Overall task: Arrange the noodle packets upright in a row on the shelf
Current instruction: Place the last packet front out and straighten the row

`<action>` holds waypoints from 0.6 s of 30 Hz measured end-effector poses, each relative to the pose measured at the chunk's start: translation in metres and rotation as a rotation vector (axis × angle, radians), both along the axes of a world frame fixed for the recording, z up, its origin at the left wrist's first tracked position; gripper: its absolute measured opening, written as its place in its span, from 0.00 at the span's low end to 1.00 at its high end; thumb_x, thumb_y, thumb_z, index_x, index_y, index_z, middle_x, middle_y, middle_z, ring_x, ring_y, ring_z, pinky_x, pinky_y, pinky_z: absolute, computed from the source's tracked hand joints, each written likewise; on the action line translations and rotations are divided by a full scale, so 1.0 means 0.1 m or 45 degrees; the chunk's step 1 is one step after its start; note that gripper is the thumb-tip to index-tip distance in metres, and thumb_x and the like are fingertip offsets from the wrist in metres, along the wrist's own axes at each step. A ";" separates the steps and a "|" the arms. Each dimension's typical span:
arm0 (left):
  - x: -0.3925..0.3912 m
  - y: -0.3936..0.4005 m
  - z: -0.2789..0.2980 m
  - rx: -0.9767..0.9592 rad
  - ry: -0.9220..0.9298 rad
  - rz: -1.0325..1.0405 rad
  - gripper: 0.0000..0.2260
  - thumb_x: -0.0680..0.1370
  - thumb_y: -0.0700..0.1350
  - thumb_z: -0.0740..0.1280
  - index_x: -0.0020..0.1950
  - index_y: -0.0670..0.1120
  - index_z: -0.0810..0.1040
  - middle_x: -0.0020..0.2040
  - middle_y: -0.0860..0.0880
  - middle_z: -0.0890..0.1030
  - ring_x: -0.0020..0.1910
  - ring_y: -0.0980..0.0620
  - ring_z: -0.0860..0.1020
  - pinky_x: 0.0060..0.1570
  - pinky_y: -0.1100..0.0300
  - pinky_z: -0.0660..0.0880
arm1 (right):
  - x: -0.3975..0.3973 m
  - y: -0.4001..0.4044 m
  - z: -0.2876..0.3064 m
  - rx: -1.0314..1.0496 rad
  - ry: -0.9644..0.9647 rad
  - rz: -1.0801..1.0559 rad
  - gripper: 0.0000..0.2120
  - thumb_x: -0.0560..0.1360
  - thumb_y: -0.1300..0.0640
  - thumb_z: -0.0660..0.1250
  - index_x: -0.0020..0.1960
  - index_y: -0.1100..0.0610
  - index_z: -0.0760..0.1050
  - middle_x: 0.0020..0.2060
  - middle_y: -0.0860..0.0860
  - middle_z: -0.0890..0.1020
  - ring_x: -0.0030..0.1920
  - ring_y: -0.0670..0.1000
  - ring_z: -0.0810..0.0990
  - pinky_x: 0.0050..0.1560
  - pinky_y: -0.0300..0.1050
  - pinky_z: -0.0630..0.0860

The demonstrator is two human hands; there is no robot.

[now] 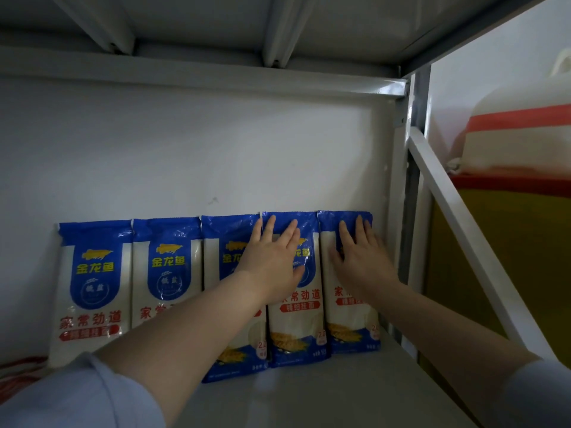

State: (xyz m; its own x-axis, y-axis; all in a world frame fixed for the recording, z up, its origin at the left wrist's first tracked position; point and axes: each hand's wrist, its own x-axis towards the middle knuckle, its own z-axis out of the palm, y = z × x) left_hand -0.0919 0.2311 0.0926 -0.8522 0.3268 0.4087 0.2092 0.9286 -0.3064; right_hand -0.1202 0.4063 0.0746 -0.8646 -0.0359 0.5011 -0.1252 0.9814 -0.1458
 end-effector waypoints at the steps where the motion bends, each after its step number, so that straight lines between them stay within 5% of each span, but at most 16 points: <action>1: -0.01 0.01 0.01 -0.001 -0.018 0.021 0.31 0.81 0.59 0.48 0.78 0.47 0.40 0.78 0.50 0.39 0.76 0.40 0.38 0.74 0.43 0.37 | 0.00 -0.02 0.00 -0.009 -0.034 0.012 0.30 0.81 0.42 0.43 0.78 0.52 0.39 0.78 0.57 0.41 0.77 0.57 0.40 0.76 0.54 0.43; 9: -0.02 -0.06 0.08 0.093 -0.099 -0.026 0.31 0.81 0.59 0.49 0.78 0.48 0.41 0.78 0.52 0.39 0.77 0.44 0.37 0.75 0.44 0.38 | -0.09 0.07 0.09 -0.021 -0.214 0.072 0.31 0.80 0.40 0.45 0.77 0.49 0.37 0.77 0.54 0.39 0.77 0.56 0.39 0.76 0.58 0.46; 13: 0.25 -0.34 -0.01 0.195 -0.020 0.020 0.30 0.81 0.58 0.48 0.78 0.48 0.39 0.78 0.51 0.37 0.76 0.48 0.35 0.75 0.47 0.37 | 0.05 0.02 0.13 0.011 -0.023 0.082 0.29 0.81 0.42 0.44 0.78 0.48 0.40 0.78 0.52 0.41 0.77 0.55 0.39 0.76 0.55 0.45; 18: 0.57 -1.05 -0.09 0.196 -0.031 0.296 0.32 0.80 0.60 0.46 0.77 0.47 0.37 0.77 0.50 0.34 0.76 0.46 0.34 0.74 0.46 0.35 | 0.41 -0.68 0.11 0.313 0.060 0.503 0.28 0.82 0.45 0.46 0.78 0.49 0.40 0.77 0.49 0.38 0.76 0.52 0.35 0.72 0.49 0.35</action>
State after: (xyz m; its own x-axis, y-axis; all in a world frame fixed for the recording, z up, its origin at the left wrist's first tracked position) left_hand -0.0350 0.1259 0.0838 -0.9071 0.0567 0.4171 -0.0098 0.9878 -0.1555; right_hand -0.0787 0.3380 0.0860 -0.7375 -0.4804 0.4747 -0.4973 0.8619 0.0997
